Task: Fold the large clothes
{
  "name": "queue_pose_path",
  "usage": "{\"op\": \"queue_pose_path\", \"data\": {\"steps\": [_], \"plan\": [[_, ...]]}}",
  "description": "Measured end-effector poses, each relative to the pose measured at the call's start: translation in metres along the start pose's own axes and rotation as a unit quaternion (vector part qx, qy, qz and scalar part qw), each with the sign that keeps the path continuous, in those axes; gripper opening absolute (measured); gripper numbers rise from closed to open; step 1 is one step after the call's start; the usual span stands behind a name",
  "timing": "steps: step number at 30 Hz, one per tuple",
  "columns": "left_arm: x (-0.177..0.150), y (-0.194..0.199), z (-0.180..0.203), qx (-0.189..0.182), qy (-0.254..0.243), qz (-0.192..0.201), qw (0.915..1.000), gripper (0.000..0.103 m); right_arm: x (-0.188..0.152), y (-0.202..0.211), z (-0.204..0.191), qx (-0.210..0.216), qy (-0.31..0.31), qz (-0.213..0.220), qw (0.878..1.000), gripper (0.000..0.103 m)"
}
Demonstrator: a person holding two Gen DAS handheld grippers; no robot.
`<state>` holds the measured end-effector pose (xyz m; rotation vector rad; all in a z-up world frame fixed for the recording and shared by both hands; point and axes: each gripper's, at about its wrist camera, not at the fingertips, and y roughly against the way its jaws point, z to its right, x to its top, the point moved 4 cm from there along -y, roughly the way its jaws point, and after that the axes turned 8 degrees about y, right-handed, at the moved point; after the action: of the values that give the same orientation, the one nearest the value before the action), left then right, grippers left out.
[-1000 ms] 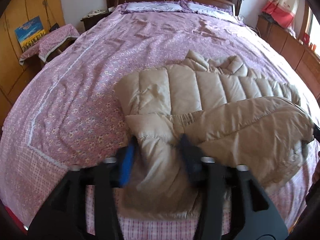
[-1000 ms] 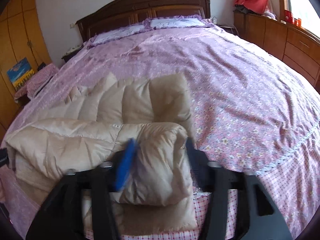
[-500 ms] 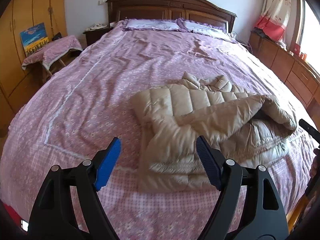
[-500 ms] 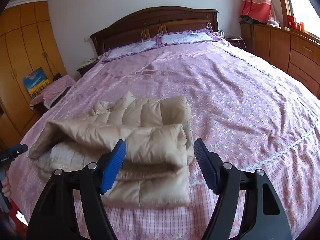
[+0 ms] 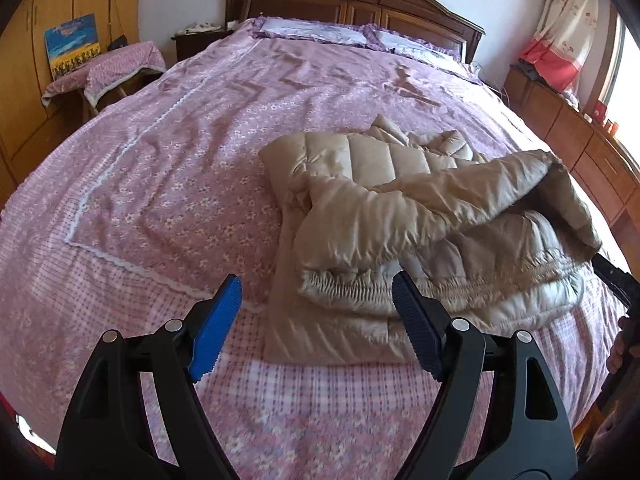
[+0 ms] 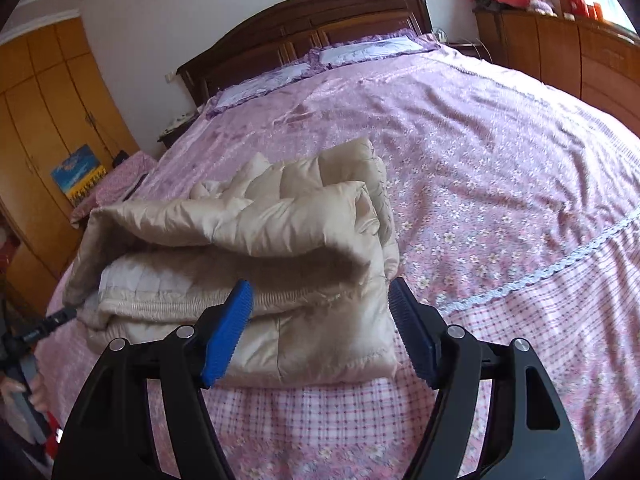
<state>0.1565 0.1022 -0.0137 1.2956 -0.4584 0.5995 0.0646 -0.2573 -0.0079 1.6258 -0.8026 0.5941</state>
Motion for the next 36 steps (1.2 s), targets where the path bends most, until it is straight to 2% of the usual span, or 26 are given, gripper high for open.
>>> {"op": "queue_pose_path", "data": {"steps": [2, 3, 4, 5, 6, 7, 10, 13, 18, 23, 28, 30, 36], "plan": [[0.002, -0.007, 0.001, 0.006, 0.004, -0.004, 1.0000, 0.070, 0.002, -0.006, 0.001, -0.001, -0.005, -0.006, 1.000, 0.061], [0.002, -0.010, 0.001, 0.008, 0.008, -0.007, 0.9999, 0.059, 0.003, -0.009, 0.001, -0.001, -0.006, -0.010, 1.000, 0.054], [0.003, -0.011, 0.001, 0.007, 0.011, -0.010, 0.9999, 0.043, 0.003, -0.012, 0.002, -0.004, -0.008, -0.015, 1.000, 0.043], [0.003, -0.012, 0.001, -0.004, 0.018, -0.018, 0.9997, 0.031, 0.003, -0.014, 0.003, -0.005, -0.009, -0.017, 1.000, 0.037], [0.003, -0.012, 0.001, -0.012, 0.024, -0.027, 0.9993, 0.010, 0.004, -0.015, 0.003, -0.007, -0.009, -0.019, 1.000, 0.022], [0.003, -0.011, 0.000, -0.011, 0.026, -0.030, 0.9992, 0.006, 0.003, -0.014, 0.003, -0.012, -0.007, -0.019, 1.000, 0.010], [0.010, -0.002, 0.000, -0.025, 0.028, -0.020, 0.9991, 0.004, 0.009, -0.004, 0.006, -0.008, -0.011, -0.001, 1.000, 0.004], [0.029, 0.012, 0.003, -0.034, 0.031, 0.005, 0.9989, 0.004, 0.028, 0.009, 0.006, -0.006, -0.004, 0.027, 1.000, 0.003], [0.081, 0.016, 0.016, -0.024, 0.021, 0.042, 0.9986, 0.004, 0.070, 0.009, -0.002, -0.018, 0.021, 0.056, 0.998, 0.002], [0.134, -0.006, 0.029, 0.005, 0.017, 0.060, 0.9980, 0.004, 0.106, -0.008, -0.005, -0.034, 0.025, 0.072, 0.996, 0.001], [0.162, -0.046, 0.035, 0.037, 0.013, 0.052, 0.9979, 0.004, 0.134, -0.046, 0.002, -0.063, 0.024, 0.058, 0.996, 0.001], [0.170, -0.069, 0.037, 0.063, 0.003, 0.047, 0.9969, 0.003, 0.140, -0.067, 0.005, -0.084, 0.031, 0.046, 0.995, 0.001], [0.173, -0.131, 0.036, 0.097, -0.004, 0.005, 0.9952, 0.003, 0.135, -0.121, 0.016, -0.122, 0.053, -0.006, 0.991, 0.001]]}}
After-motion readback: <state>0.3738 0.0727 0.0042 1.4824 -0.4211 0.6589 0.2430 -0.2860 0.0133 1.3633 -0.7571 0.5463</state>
